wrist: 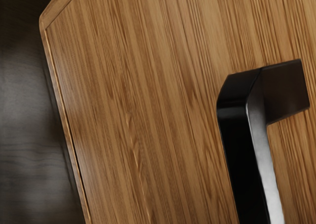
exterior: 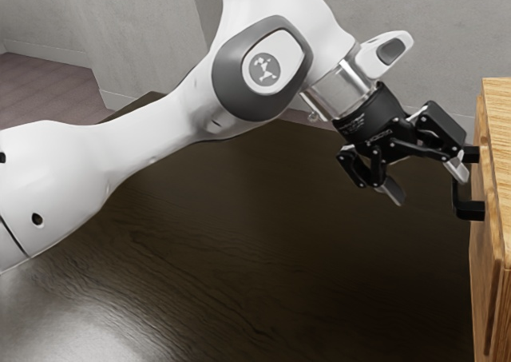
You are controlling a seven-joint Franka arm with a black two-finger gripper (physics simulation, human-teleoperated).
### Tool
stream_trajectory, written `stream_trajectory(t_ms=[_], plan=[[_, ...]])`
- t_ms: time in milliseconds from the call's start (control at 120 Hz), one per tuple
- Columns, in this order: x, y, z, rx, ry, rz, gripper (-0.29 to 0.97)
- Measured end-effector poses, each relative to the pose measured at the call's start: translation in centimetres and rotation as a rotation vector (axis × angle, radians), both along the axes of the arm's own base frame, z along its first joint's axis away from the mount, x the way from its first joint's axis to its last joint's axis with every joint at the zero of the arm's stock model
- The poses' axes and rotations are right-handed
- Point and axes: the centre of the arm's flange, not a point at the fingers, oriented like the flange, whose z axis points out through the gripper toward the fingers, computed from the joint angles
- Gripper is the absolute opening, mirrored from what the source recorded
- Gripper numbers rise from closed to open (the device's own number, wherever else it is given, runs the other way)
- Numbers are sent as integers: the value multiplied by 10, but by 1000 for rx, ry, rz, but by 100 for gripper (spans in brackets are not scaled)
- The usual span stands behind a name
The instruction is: Pull the drawer handle with one arm to open the drawer
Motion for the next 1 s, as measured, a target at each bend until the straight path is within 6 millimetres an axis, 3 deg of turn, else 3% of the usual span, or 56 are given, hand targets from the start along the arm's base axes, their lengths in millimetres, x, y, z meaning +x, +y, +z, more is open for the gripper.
stream_trajectory(t_ms=[408, 1000], plan=[[-9, 10, 1, 31, 14, 3, 68], [-24, 44, -1, 65, 42, 42, 68]])
